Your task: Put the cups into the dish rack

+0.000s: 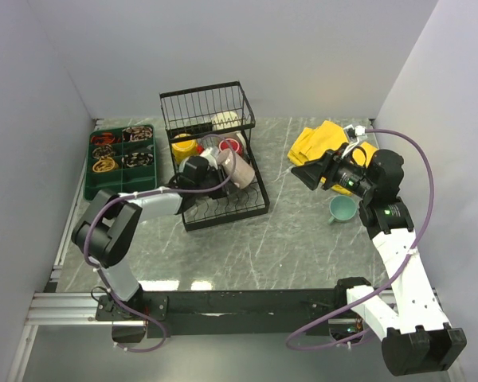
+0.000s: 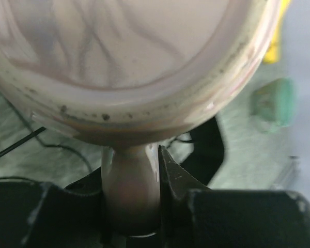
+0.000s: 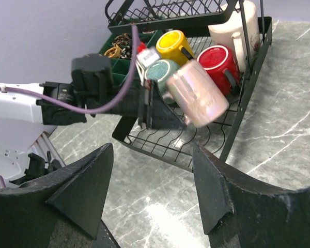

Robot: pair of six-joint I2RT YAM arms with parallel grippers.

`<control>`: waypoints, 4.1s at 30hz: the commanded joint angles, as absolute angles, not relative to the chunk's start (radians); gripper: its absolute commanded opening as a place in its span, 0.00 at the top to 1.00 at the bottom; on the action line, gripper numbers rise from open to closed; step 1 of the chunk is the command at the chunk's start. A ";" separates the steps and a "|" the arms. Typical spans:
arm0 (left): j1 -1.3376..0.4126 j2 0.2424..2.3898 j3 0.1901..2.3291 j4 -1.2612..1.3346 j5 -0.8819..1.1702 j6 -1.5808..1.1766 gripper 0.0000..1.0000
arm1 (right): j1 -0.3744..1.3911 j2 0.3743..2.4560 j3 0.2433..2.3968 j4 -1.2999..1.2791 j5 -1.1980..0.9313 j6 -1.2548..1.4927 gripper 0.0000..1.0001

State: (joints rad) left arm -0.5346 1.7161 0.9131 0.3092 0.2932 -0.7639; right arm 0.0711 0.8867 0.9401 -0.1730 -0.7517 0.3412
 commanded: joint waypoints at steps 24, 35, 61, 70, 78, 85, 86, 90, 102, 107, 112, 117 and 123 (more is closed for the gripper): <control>-0.764 1.822 1.160 0.043 -0.304 -0.365 0.64 | 0.038 0.847 0.907 -0.123 -0.770 0.331 0.30; -0.770 1.749 1.128 0.049 -0.302 -0.380 0.25 | 0.018 0.830 0.907 -0.153 -0.779 0.278 0.29; -0.661 0.830 0.707 -0.093 -0.103 -0.617 0.04 | -0.429 1.167 0.922 -0.617 -0.438 -0.402 0.15; -0.643 0.575 0.589 -0.167 -0.037 -0.776 0.04 | -0.428 1.425 0.979 -0.555 -0.325 -0.341 0.31; -0.641 0.450 0.493 -0.100 0.024 -0.933 0.04 | -0.422 1.617 1.040 -0.574 -0.373 -0.311 0.48; -0.640 0.462 0.427 0.078 0.132 -1.051 0.04 | -0.420 1.658 1.055 -0.592 -0.428 -0.311 0.68; -0.638 0.468 0.416 0.110 0.155 -1.098 0.04 | -0.420 1.660 1.054 -0.598 -0.429 -0.316 0.72; -0.629 0.546 0.374 0.334 0.228 -1.228 0.04 | -0.422 1.651 1.055 -0.630 -0.472 -0.337 1.00; -0.627 1.104 0.488 1.018 0.497 -1.606 0.01 | -0.423 1.342 1.138 -0.721 -1.000 -0.350 1.00; -0.660 1.319 0.677 1.193 0.635 -1.710 0.03 | -0.413 1.151 1.120 -0.273 -1.233 -0.083 1.00; -0.687 1.436 0.837 1.258 0.736 -1.727 0.08 | -0.362 1.077 1.192 -0.002 -1.333 0.150 1.00; -0.710 1.502 0.908 1.295 0.752 -1.741 0.11 | -0.254 0.990 1.090 0.499 -1.278 0.573 1.00; -0.759 1.537 0.991 1.247 0.772 -1.718 0.12 | -0.017 0.905 1.069 0.506 -1.095 0.597 1.00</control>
